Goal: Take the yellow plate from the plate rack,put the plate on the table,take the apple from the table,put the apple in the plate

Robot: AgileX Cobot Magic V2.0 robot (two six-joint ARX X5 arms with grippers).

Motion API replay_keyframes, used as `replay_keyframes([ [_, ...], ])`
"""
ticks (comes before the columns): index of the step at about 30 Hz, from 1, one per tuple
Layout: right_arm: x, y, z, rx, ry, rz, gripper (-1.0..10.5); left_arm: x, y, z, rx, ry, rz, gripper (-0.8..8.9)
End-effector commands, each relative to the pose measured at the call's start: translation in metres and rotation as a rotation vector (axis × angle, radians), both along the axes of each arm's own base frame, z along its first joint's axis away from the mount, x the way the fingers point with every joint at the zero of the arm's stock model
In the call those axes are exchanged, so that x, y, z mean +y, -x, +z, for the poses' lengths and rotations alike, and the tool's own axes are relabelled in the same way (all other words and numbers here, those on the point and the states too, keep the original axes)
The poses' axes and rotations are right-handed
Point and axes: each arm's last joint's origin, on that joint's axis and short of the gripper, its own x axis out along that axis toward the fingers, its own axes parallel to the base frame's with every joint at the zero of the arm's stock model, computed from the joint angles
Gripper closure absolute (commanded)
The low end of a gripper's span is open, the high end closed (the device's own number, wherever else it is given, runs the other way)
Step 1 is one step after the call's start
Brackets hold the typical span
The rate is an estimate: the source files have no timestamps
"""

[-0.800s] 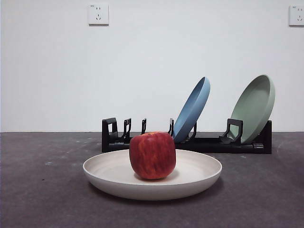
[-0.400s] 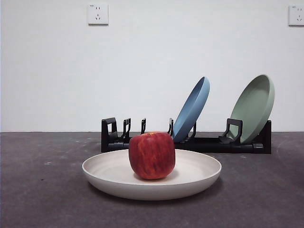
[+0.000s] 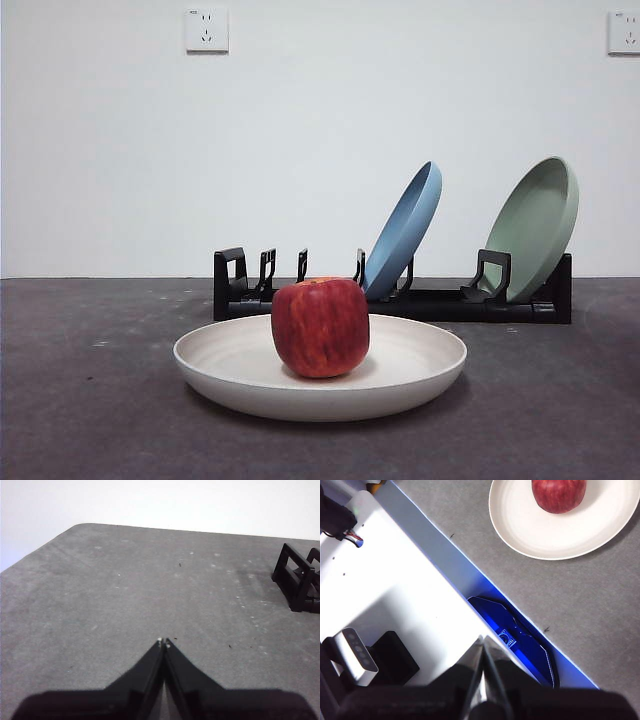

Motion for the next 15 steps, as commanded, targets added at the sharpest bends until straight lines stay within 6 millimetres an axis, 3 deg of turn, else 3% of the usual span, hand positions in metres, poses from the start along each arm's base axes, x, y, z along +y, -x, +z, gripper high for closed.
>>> replay_keyframes([
  [1,0.000,0.000,0.000,0.003,-0.001,-0.002,9.5,0.000,-0.001,-0.004,0.006,0.005,0.008,8.17],
  [6,-0.001,-0.001,0.000,-0.031,0.008,0.018,9.5,0.000,-0.001,-0.004,0.006,0.005,0.008,8.17],
  [9,-0.006,-0.006,0.007,-0.168,-0.025,0.025,9.5,0.000,-0.001,-0.004,0.006,0.005,0.009,8.17],
  [15,-0.032,-0.020,0.033,-0.454,-0.234,-0.170,9.5,0.000,-0.001,-0.004,0.006,0.005,0.008,8.17],
])
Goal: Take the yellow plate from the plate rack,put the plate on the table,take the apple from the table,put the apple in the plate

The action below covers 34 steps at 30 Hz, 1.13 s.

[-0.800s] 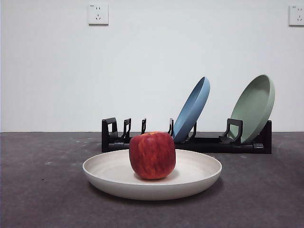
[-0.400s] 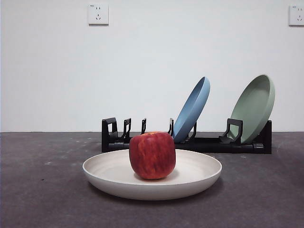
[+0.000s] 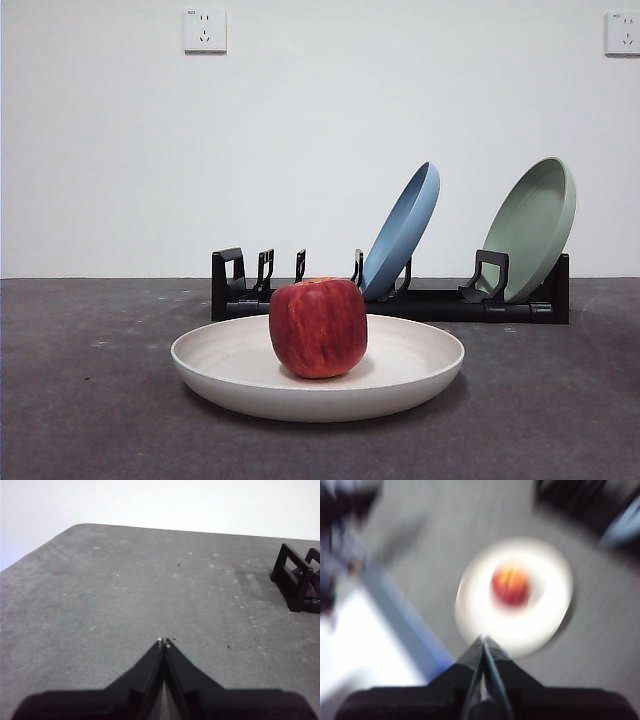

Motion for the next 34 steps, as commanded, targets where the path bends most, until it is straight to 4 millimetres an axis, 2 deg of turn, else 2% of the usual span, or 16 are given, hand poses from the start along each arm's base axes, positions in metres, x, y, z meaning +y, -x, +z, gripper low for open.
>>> replay_keyframes([
  [1,-0.019,-0.005,0.006,-0.129,-0.065,-0.102,9.5,0.000,-0.001,-0.004,0.006,0.005,0.008,8.17],
  [6,-0.046,-0.004,-0.007,-0.300,-0.085,-0.319,9.5,0.000,-0.001,-0.004,0.006,0.005,0.009,8.17],
  [9,-0.053,0.001,-0.028,-0.426,-0.110,-0.378,9.5,0.000,-0.001,-0.004,0.006,0.005,0.008,8.17],
  [13,-0.056,0.003,-0.067,-0.583,-0.154,-0.416,9.5,0.000,-0.001,-0.004,0.006,0.005,0.008,8.17],
  [17,-0.057,0.004,-0.101,-0.666,-0.178,-0.441,9.5,0.000,-0.001,-0.004,0.006,0.005,0.009,8.17],
  [26,-0.061,0.006,-0.168,-0.635,-0.207,-0.592,9.5,0.000,-0.001,-0.004,0.006,0.005,0.009,8.17],
  [34,-0.060,0.006,-0.192,-0.543,-0.198,-0.604,9.5,0.000,-0.001,-0.004,0.006,0.005,0.008,8.17],
])
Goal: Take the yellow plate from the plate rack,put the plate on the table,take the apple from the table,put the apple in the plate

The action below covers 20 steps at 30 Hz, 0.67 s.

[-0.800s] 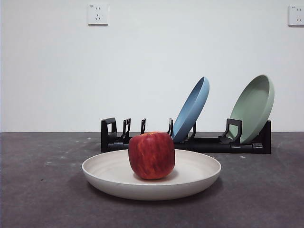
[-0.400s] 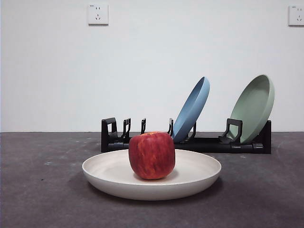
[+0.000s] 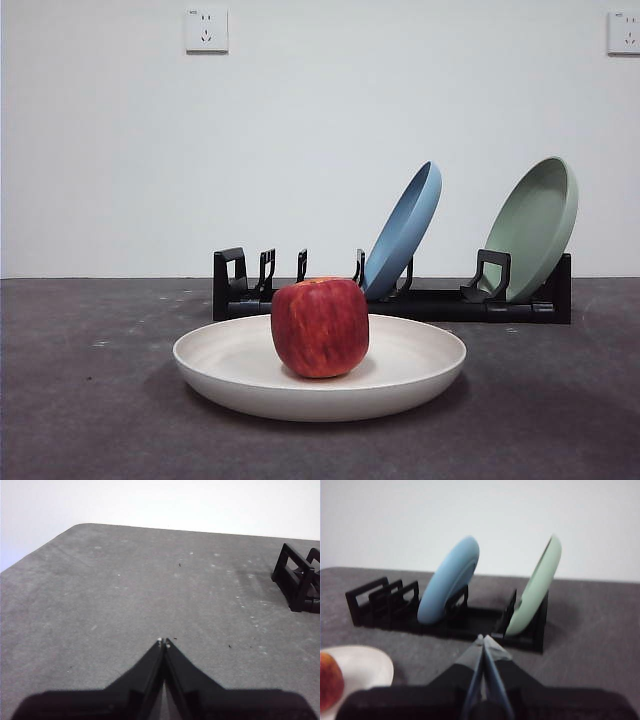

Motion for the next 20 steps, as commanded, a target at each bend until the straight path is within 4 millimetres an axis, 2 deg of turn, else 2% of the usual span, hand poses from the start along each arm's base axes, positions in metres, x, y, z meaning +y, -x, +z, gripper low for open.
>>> replay_keyframes([
  [1,0.000,0.000,-0.007,0.052,-0.011,-0.005,9.5,0.000,-0.001,-0.004,0.005,0.005,0.008,8.17],
  [7,0.000,0.001,-0.019,0.170,-0.008,0.002,9.5,0.000,-0.001,-0.004,0.005,0.005,0.008,8.17],
  [14,0.001,0.001,-0.018,0.189,-0.094,0.001,9.5,0.000,-0.001,-0.004,0.005,0.005,0.008,8.17],
  [20,0.001,0.001,-0.018,0.189,-0.094,0.001,9.5,0.000,-0.001,-0.004,0.005,0.005,0.008,8.17],
])
